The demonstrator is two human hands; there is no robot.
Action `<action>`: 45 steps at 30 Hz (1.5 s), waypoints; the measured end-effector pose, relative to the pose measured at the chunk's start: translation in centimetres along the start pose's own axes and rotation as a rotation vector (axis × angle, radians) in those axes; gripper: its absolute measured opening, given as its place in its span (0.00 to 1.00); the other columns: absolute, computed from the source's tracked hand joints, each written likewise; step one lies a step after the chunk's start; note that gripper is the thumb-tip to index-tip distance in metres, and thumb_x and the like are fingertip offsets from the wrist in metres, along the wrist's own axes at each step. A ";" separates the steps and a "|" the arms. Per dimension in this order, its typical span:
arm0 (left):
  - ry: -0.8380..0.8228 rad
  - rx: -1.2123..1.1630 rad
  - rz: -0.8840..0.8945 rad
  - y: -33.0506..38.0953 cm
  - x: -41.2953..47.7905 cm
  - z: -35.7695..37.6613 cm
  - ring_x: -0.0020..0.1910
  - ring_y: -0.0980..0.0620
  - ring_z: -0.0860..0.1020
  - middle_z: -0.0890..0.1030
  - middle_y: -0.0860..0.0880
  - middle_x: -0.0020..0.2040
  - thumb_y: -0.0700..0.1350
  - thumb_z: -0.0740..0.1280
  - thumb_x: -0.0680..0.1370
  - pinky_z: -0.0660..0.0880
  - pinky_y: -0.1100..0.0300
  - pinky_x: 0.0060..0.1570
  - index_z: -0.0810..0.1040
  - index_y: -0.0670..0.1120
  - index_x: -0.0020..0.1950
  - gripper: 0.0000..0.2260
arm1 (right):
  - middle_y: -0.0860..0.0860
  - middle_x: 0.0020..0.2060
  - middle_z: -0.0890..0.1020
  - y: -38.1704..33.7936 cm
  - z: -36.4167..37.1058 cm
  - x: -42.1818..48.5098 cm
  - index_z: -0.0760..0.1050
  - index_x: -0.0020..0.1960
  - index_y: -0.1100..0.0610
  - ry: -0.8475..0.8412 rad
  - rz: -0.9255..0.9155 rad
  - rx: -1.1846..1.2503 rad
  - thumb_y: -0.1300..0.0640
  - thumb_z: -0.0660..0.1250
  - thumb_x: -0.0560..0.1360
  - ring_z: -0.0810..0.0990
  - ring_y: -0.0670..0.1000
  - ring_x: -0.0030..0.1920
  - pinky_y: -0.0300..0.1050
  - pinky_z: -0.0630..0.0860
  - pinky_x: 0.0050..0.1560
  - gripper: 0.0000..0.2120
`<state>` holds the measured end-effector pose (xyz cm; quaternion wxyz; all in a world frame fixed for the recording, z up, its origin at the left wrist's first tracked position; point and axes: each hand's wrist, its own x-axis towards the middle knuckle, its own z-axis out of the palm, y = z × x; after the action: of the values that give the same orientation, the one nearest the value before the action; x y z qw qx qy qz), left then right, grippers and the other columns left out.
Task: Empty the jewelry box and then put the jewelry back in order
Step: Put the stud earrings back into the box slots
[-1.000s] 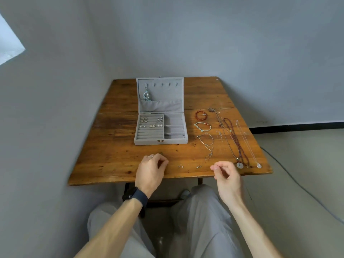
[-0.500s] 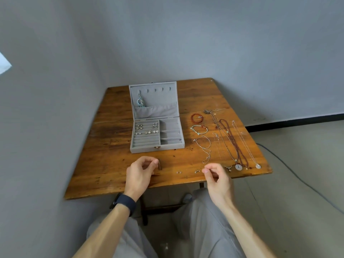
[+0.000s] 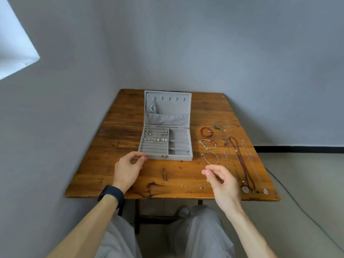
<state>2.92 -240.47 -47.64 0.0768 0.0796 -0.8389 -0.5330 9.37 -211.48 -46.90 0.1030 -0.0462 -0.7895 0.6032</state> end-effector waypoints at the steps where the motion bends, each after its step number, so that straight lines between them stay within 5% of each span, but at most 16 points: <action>1: 0.031 -0.009 -0.007 -0.3 0.3 -0.4 0.42 0.63 0.82 0.84 0.59 0.46 0.46 0.70 0.79 0.76 0.71 0.39 0.81 0.59 0.51 0.07 | 0.39 0.46 0.86 -0.7 0.4 0.7 0.80 0.52 0.46 -0.030 -0.015 -0.015 0.57 0.70 0.78 0.83 0.40 0.51 0.35 0.78 0.53 0.07; 6: 0.213 -0.037 -0.083 -3.0 0.7 -1.6 0.42 0.59 0.83 0.84 0.57 0.45 0.50 0.71 0.78 0.80 0.58 0.49 0.79 0.57 0.50 0.03 | 0.37 0.46 0.85 -2.9 3.5 5.0 0.81 0.50 0.46 -0.208 -0.052 -0.130 0.57 0.69 0.79 0.81 0.37 0.51 0.30 0.75 0.52 0.06; 14: 0.245 -0.004 -0.041 -3.9 1.0 -1.2 0.49 0.69 0.77 0.82 0.65 0.46 0.49 0.71 0.78 0.70 0.73 0.45 0.81 0.61 0.47 0.06 | 0.37 0.45 0.82 -3.8 9.5 12.9 0.81 0.48 0.42 -0.394 -0.116 -0.546 0.51 0.68 0.80 0.76 0.32 0.45 0.26 0.68 0.38 0.06; 18: 0.242 -0.006 -0.040 -4.3 1.0 -1.2 0.50 0.67 0.78 0.82 0.65 0.47 0.48 0.70 0.79 0.70 0.74 0.45 0.81 0.61 0.48 0.06 | 0.46 0.51 0.82 -3.6 11.4 15.2 0.82 0.55 0.48 -0.486 -0.177 -0.783 0.53 0.66 0.81 0.79 0.45 0.50 0.40 0.73 0.49 0.07; 22: 0.238 -0.030 -0.056 -4.5 1.2 -1.0 0.49 0.62 0.79 0.83 0.62 0.48 0.48 0.69 0.80 0.77 0.62 0.50 0.82 0.60 0.50 0.06 | 0.47 0.52 0.84 -3.8 12.4 16.1 0.83 0.54 0.49 -0.554 -0.203 -0.921 0.54 0.65 0.81 0.80 0.48 0.52 0.43 0.75 0.53 0.08; 31: 0.237 -0.003 -0.048 -4.5 1.1 -1.0 0.50 0.63 0.78 0.82 0.62 0.49 0.49 0.69 0.80 0.74 0.66 0.49 0.82 0.59 0.51 0.05 | 0.42 0.44 0.81 -5.2 13.7 16.9 0.80 0.41 0.42 -0.583 -0.127 -1.029 0.54 0.68 0.77 0.77 0.47 0.47 0.40 0.70 0.46 0.09; 35: 0.237 0.003 -0.051 -4.4 1.1 -1.0 0.49 0.64 0.78 0.82 0.62 0.49 0.49 0.69 0.79 0.69 0.73 0.45 0.81 0.60 0.50 0.05 | 0.43 0.49 0.84 -5.3 14.1 16.7 0.80 0.40 0.42 -0.547 -0.091 -1.046 0.54 0.69 0.76 0.80 0.49 0.53 0.41 0.71 0.47 0.09; 45: 0.240 0.028 -0.040 -4.3 0.9 -0.9 0.48 0.63 0.79 0.82 0.61 0.48 0.49 0.69 0.79 0.74 0.67 0.47 0.80 0.62 0.49 0.06 | 0.44 0.50 0.85 -4.2 15.0 16.0 0.82 0.44 0.44 -0.315 0.069 -0.815 0.58 0.72 0.74 0.81 0.52 0.54 0.45 0.78 0.54 0.08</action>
<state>2.45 -243.29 -51.08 0.1650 0.1605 -0.8292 -0.5093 -9.25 -223.64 -44.90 -0.0655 -0.0167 -0.9671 0.2453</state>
